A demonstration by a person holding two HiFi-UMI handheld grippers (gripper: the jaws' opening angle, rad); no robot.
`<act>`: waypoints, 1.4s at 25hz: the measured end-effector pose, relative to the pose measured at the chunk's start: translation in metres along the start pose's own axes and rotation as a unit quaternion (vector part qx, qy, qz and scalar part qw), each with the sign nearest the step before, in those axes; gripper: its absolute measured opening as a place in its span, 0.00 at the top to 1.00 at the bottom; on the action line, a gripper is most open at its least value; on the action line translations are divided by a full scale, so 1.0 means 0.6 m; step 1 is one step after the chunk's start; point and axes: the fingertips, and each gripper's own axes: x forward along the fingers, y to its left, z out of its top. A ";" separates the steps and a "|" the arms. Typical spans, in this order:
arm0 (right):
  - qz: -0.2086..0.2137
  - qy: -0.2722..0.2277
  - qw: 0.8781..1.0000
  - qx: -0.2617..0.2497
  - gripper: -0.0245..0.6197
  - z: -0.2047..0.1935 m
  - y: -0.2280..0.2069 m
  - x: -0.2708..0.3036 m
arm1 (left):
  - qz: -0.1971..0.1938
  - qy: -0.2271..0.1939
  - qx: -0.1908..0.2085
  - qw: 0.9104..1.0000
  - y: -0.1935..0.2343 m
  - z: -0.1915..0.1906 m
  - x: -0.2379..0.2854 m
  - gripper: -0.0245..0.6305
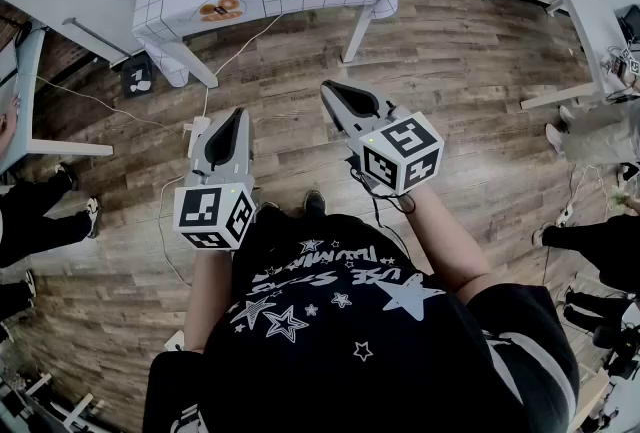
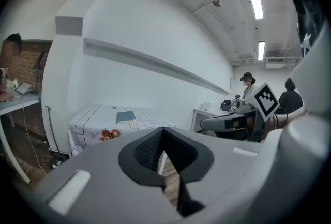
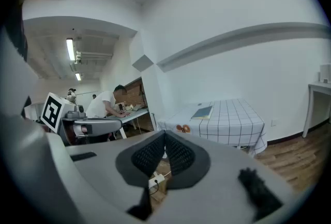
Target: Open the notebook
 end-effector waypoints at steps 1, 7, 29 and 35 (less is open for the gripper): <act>-0.001 0.000 1.000 0.000 0.94 0.000 -0.001 0.000 | -0.002 0.000 0.001 1.000 -0.001 0.002 0.001 0.95; -0.007 -0.002 1.000 0.000 0.94 0.004 0.001 0.004 | -0.012 0.010 0.013 1.000 -0.002 0.001 -0.001 0.95; -0.018 -0.067 0.996 0.061 0.94 -0.006 -0.019 -0.038 | 0.011 0.003 0.023 1.000 -0.019 0.002 -0.019 0.95; -0.013 -0.052 0.997 0.060 0.94 -0.021 -0.015 -0.035 | 0.021 0.003 0.020 1.000 -0.015 -0.001 -0.022 0.95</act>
